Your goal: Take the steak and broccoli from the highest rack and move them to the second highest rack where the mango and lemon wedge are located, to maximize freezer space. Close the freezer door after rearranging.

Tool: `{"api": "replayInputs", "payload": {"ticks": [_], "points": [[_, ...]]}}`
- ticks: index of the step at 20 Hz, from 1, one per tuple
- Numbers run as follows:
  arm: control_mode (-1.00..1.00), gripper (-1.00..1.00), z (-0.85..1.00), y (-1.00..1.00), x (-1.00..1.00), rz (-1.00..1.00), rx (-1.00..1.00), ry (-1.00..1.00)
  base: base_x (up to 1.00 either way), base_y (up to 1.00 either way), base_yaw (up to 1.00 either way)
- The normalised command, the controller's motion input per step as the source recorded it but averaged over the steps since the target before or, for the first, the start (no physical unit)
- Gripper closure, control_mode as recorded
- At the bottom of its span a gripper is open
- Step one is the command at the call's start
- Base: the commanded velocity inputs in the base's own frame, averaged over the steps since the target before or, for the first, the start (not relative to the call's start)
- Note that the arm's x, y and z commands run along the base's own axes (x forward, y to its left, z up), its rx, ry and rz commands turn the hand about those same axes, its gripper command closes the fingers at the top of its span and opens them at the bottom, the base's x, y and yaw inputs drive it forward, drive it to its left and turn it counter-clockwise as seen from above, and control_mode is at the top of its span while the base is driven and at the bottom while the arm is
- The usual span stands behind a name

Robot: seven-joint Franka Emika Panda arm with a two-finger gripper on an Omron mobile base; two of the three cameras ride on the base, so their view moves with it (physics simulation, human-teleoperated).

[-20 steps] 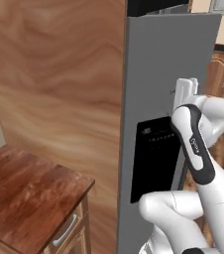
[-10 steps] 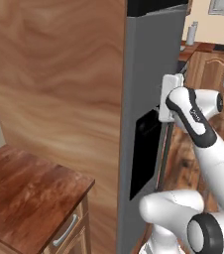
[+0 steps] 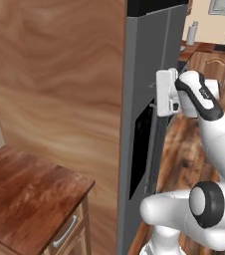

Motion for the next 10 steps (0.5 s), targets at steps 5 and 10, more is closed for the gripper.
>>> {"api": "replayInputs", "payload": {"ticks": [5, 10], "points": [[-1.0, -1.0, -0.33, 0.58, 0.0, 0.13, 0.0, 0.0, 0.0, 0.0, 0.0], [-1.0, -1.0, -0.25, 0.5, 0.0, 0.08, 0.0, 0.0, 0.0, 0.0, 0.0]]}}
